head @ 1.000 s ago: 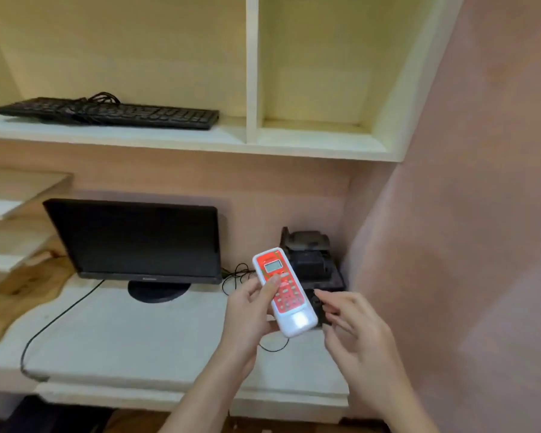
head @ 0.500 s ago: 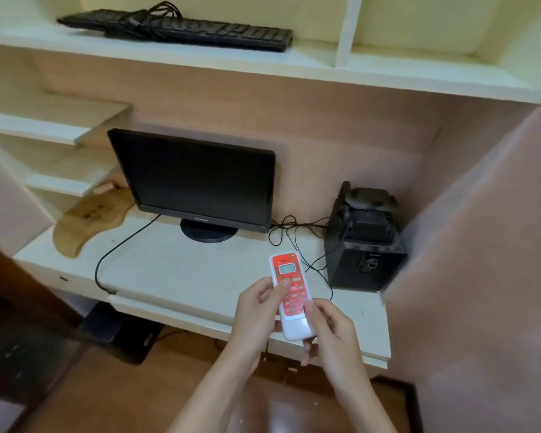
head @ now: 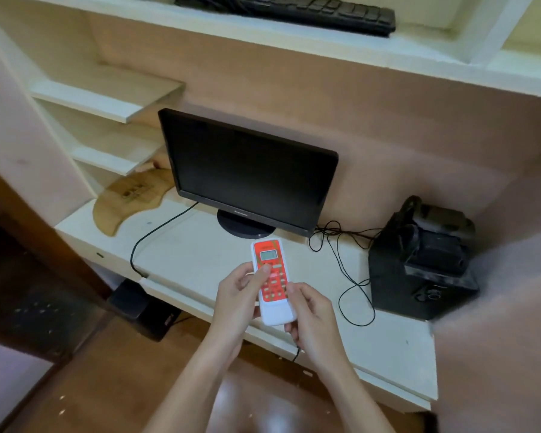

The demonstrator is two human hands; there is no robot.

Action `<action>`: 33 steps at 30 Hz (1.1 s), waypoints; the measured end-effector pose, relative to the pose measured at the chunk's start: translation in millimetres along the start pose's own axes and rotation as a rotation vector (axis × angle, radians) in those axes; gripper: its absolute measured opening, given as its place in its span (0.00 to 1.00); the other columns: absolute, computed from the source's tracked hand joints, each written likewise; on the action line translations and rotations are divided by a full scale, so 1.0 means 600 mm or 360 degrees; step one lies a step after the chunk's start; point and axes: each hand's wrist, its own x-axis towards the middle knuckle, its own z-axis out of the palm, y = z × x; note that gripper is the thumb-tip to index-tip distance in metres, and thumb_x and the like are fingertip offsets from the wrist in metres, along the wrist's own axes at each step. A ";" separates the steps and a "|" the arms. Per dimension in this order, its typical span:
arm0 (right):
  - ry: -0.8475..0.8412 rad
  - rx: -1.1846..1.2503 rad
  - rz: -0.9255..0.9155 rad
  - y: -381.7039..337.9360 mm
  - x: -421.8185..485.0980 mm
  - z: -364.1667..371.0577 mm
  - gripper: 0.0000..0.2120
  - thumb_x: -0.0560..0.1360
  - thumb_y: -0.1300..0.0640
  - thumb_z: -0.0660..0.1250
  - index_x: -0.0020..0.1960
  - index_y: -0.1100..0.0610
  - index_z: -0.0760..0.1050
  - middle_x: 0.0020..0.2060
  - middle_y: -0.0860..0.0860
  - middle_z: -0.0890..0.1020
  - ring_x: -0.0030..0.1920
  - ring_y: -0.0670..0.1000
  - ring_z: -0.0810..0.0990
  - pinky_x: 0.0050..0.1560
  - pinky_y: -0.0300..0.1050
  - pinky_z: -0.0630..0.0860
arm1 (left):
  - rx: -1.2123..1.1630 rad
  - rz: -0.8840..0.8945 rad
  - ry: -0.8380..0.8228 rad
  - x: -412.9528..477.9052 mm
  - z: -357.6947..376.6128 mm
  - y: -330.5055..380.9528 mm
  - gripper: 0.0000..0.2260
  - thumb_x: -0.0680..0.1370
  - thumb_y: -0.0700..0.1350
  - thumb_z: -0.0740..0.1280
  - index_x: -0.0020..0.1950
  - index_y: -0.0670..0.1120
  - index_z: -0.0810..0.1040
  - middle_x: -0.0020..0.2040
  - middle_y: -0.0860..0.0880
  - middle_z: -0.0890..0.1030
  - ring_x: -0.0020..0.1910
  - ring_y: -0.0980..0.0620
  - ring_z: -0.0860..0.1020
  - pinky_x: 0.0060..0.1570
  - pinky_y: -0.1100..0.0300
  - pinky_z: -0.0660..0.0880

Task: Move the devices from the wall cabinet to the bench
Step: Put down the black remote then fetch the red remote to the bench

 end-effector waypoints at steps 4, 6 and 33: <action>-0.0153 -0.0100 -0.0003 0.017 0.033 0.028 0.15 0.83 0.53 0.60 0.42 0.59 0.79 0.27 0.50 0.75 0.27 0.48 0.70 0.26 0.38 0.64 | -0.0072 -0.0009 0.0154 0.008 -0.031 -0.001 0.09 0.81 0.50 0.67 0.55 0.47 0.83 0.46 0.46 0.88 0.45 0.45 0.87 0.46 0.47 0.81; -0.0275 -0.0128 0.0011 0.022 0.049 0.043 0.16 0.82 0.52 0.60 0.42 0.60 0.78 0.29 0.51 0.76 0.28 0.49 0.70 0.27 0.39 0.64 | -0.0092 -0.0012 0.0290 0.009 -0.048 -0.004 0.09 0.81 0.50 0.67 0.54 0.47 0.83 0.45 0.46 0.88 0.44 0.46 0.87 0.45 0.49 0.82; -0.2551 -0.0527 0.0020 0.108 -0.265 0.338 0.12 0.83 0.57 0.59 0.47 0.55 0.80 0.31 0.43 0.83 0.30 0.40 0.77 0.27 0.33 0.69 | -0.0743 0.0123 0.2463 -0.487 -0.214 -0.138 0.09 0.80 0.50 0.70 0.54 0.46 0.83 0.48 0.44 0.87 0.50 0.41 0.86 0.53 0.38 0.80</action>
